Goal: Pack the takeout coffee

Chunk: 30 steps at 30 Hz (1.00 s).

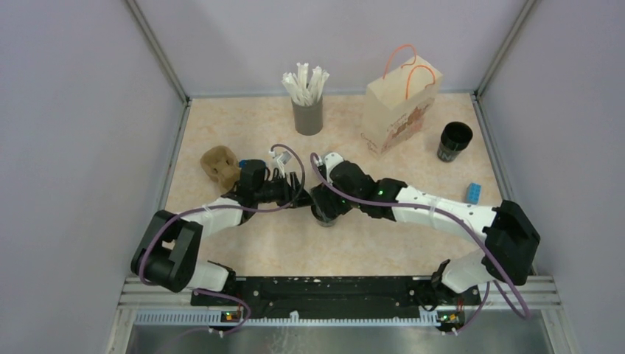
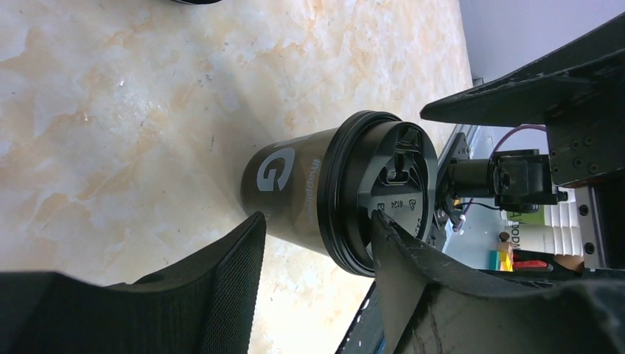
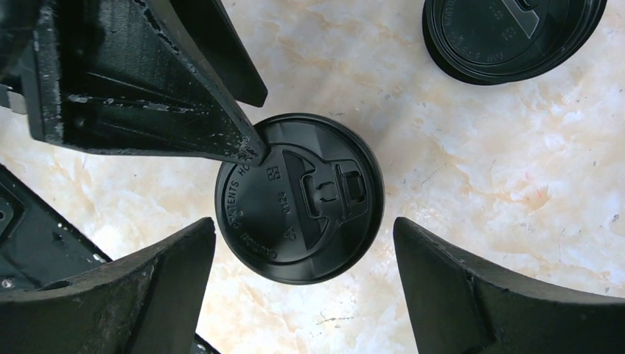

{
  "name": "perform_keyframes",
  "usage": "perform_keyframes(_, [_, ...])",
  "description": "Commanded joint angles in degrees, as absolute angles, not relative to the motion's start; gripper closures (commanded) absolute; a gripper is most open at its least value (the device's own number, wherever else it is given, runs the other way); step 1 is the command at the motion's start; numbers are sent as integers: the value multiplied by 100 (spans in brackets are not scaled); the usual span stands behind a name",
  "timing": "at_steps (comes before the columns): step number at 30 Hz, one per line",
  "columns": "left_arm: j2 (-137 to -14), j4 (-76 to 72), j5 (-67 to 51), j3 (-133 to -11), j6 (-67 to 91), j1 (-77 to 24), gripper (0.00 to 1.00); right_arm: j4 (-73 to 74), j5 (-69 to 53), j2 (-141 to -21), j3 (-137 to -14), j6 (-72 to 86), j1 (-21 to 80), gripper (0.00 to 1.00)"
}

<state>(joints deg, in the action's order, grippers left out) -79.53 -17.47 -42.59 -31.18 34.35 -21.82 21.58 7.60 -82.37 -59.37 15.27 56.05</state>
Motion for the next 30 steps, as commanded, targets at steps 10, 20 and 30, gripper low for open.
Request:
perform_keyframes(10, [-8073, -1798, -4214, -3110, 3053, -2298, 46, 963, -532, -7349, -5207, 2094, 4512, 30])
perform_keyframes(20, [-8266, -1638, -4228, -3225, 2741, -2414, 51, 324, -1417, -7539, -4783, 2302, 3974, 40])
perform_keyframes(30, [-8504, -1572, -4441, -3438, 2354, -2656, 52, -271, -1937, -7459, -4114, 2536, 3749, 48])
